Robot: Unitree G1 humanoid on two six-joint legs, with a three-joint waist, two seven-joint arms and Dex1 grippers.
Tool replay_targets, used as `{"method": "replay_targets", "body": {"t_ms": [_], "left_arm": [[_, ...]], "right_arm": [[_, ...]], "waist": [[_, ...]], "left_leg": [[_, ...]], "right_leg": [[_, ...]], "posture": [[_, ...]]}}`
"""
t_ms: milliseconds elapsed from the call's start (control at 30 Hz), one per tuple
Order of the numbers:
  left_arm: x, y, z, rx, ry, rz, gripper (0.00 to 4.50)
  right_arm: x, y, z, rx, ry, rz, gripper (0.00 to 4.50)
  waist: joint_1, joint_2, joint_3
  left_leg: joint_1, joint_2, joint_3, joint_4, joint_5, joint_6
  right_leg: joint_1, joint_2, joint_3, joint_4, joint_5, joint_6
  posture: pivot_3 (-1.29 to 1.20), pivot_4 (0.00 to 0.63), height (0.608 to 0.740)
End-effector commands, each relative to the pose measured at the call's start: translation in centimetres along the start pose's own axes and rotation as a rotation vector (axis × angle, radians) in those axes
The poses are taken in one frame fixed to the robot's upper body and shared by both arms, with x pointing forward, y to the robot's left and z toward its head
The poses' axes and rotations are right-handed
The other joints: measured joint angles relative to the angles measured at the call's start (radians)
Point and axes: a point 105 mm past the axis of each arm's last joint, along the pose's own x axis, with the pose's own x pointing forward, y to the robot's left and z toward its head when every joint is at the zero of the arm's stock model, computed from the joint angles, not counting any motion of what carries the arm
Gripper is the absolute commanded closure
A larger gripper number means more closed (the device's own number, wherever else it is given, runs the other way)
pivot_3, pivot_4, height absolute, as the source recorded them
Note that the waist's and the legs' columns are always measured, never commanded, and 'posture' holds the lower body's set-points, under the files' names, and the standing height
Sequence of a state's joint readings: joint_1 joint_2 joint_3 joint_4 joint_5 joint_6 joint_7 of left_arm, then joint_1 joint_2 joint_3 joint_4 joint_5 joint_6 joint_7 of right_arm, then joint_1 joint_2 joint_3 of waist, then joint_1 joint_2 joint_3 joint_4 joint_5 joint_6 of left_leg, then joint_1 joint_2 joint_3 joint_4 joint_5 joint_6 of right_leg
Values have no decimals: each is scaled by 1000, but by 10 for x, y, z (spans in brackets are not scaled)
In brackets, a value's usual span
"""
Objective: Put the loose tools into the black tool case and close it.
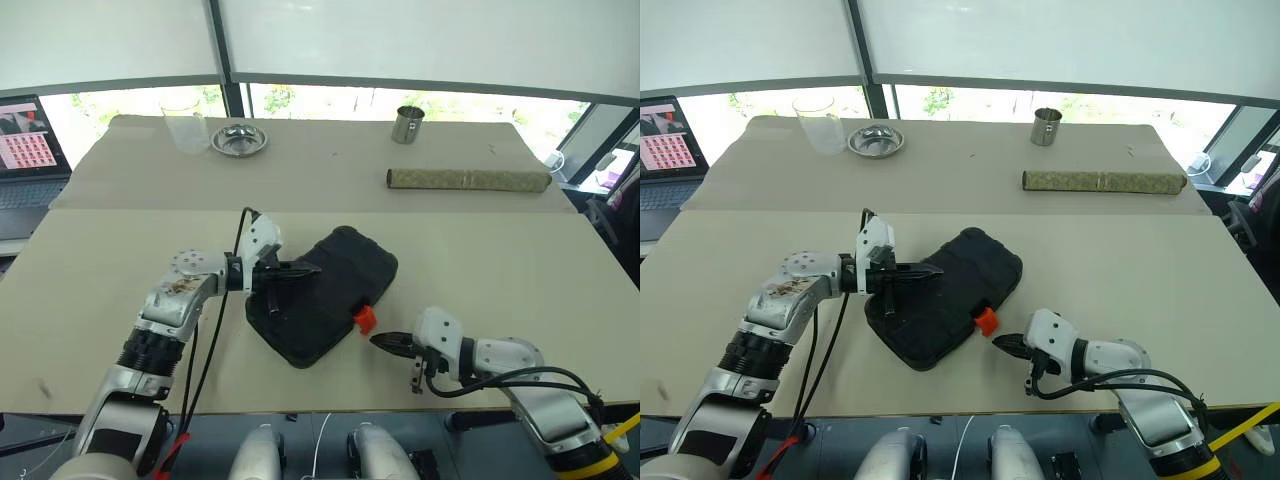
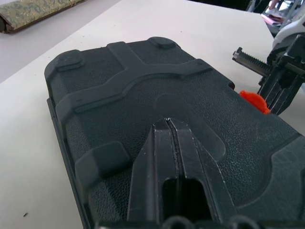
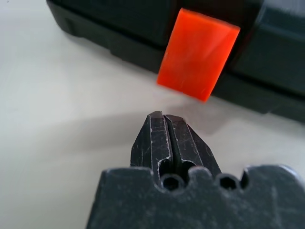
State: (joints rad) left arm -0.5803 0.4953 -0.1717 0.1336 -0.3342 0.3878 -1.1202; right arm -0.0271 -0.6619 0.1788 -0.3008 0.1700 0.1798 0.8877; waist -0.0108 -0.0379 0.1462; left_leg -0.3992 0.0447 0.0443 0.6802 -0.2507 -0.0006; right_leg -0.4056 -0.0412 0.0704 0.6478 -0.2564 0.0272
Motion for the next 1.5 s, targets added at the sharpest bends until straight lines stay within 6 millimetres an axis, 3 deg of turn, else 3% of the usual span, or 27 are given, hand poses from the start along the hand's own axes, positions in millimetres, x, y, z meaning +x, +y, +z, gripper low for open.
{"method": "replay_targets", "body": {"t_ms": [33,300,567,733,900,1100,1267,1500], "left_arm": [[4,-1,4,29,-3,-4,4500],[6,-1,1,19,10,6,4500],[5,0,-4,11,31,13,4500],[5,-1,-7,12,38,6,4500],[6,-2,-8,11,40,5,4500],[4,-3,-13,6,49,3,4500],[6,-5,-13,1,51,-6,4500],[6,-5,-13,0,54,-4,4500]], "right_arm": [[1,-4,6,-22,-22,-14,4471],[9,-5,10,-20,-58,-24,4471],[6,-11,27,-25,-143,-60,4471],[6,-11,18,14,-73,-35,4471],[-10,-5,8,32,-6,-27,4471],[-32,2,27,52,-67,-12,4471],[-25,-1,40,65,-123,-21,4471],[-12,-3,32,43,-96,-4,4471]], "waist": [[0,0,0],[0,0,0],[-1,0,0],[-1,0,0],[4,0,0],[2,0,0],[0,1,0],[0,0,0]], "left_leg": [[0,0,0,0,0,0],[0,0,0,0,0,0],[0,0,-1,0,0,0],[1,0,-1,0,0,0],[0,0,-1,0,0,0],[1,0,-2,0,0,0],[2,0,-2,0,0,0],[1,-1,-2,0,0,0]], "right_leg": [[0,0,0,0,0,0],[0,0,0,0,0,0],[0,0,0,0,0,0],[1,0,0,0,0,0],[1,0,0,0,0,0],[2,0,0,0,0,0],[2,0,0,0,0,0],[2,0,0,0,0,0]], "posture": [[0,150,740],[0,150,740],[0,150,740],[0,150,740],[0,150,740],[0,150,740],[0,150,740],[0,150,740]]}}
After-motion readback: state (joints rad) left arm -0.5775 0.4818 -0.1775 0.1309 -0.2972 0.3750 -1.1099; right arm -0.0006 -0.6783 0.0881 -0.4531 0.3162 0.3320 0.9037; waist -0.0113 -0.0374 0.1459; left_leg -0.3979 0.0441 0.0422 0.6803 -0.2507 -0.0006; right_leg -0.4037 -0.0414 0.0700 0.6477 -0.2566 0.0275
